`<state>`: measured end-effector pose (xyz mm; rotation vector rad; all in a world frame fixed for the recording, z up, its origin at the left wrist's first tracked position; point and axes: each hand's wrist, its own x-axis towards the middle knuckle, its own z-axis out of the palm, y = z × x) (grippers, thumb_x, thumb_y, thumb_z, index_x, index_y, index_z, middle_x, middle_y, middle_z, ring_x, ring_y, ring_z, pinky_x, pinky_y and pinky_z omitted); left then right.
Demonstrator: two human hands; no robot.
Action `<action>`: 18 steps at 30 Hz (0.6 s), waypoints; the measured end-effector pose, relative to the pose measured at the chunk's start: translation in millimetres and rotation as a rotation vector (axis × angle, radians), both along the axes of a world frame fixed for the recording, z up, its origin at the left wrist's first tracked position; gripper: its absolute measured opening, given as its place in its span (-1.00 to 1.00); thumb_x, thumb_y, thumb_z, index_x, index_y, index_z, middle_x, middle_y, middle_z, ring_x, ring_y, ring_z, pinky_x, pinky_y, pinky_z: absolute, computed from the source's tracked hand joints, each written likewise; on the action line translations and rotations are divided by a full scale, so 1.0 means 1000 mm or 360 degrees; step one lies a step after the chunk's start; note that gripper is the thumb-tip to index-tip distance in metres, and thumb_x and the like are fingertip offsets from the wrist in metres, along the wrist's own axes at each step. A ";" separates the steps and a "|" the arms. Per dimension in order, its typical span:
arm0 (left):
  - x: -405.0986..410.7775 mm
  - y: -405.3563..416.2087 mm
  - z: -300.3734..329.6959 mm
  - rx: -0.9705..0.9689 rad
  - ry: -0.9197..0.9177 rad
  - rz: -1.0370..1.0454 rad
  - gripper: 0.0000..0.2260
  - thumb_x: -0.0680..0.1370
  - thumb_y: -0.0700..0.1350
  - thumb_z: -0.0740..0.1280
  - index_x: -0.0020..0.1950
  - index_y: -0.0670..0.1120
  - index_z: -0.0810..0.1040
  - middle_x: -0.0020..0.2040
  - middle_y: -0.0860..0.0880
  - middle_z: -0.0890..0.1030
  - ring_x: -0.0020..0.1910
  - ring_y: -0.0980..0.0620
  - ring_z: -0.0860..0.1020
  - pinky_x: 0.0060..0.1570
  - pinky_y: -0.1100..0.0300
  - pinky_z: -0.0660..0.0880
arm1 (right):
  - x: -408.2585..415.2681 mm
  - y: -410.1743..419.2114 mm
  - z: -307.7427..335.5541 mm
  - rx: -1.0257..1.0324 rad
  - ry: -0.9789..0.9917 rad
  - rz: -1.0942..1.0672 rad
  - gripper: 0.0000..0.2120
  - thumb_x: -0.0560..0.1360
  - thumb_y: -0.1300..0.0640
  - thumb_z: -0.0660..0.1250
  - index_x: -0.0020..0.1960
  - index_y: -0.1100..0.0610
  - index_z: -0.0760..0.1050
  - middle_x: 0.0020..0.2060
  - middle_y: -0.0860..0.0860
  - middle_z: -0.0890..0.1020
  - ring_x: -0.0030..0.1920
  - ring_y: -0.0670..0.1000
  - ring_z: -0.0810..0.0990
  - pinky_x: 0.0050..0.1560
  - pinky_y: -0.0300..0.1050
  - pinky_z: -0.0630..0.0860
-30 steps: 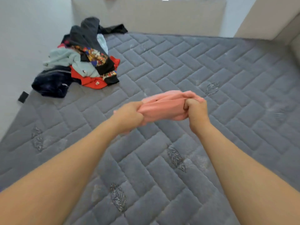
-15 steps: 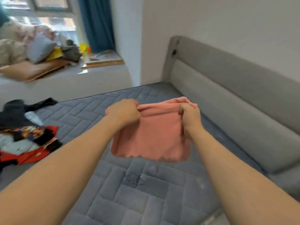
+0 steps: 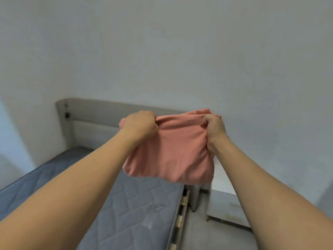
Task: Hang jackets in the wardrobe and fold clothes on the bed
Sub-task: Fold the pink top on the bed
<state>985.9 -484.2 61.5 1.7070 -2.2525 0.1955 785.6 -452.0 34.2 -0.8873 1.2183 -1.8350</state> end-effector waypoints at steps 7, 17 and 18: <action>-0.222 0.033 0.036 -0.0237 -0.0029 -0.0547 -0.94 0.42 -0.22 0.20 -0.18 -0.06 0.40 -0.19 -0.04 0.44 -0.20 -0.14 0.42 -0.32 0.14 0.22 | -0.200 0.088 0.030 -0.0036 -0.0013 -0.0539 -0.83 0.17 0.29 0.19 -0.28 0.08 0.34 -0.31 -0.08 0.45 -0.25 -0.01 0.43 -0.20 -0.14 0.37; -0.479 0.105 0.049 -0.0268 0.0023 -0.1179 -0.94 0.40 -0.17 0.20 -0.26 -0.04 0.35 -0.26 -0.02 0.40 -0.21 -0.15 0.45 -0.21 0.10 0.36 | -0.410 0.223 0.043 -0.0100 -0.0081 -0.1209 -0.74 0.02 0.23 0.19 -0.29 0.10 0.45 -0.37 -0.10 0.51 -0.27 0.01 0.46 -0.20 -0.14 0.40; -0.499 0.112 0.050 -0.0272 0.0024 -0.1228 -0.93 0.40 -0.17 0.20 -0.28 -0.04 0.34 -0.27 -0.01 0.40 -0.21 -0.15 0.45 -0.21 0.10 0.36 | -0.423 0.233 0.043 -0.0122 -0.0089 -0.1281 -0.79 0.02 0.23 0.19 -0.34 0.08 0.42 -0.44 -0.12 0.48 -0.31 0.00 0.44 -0.25 -0.15 0.38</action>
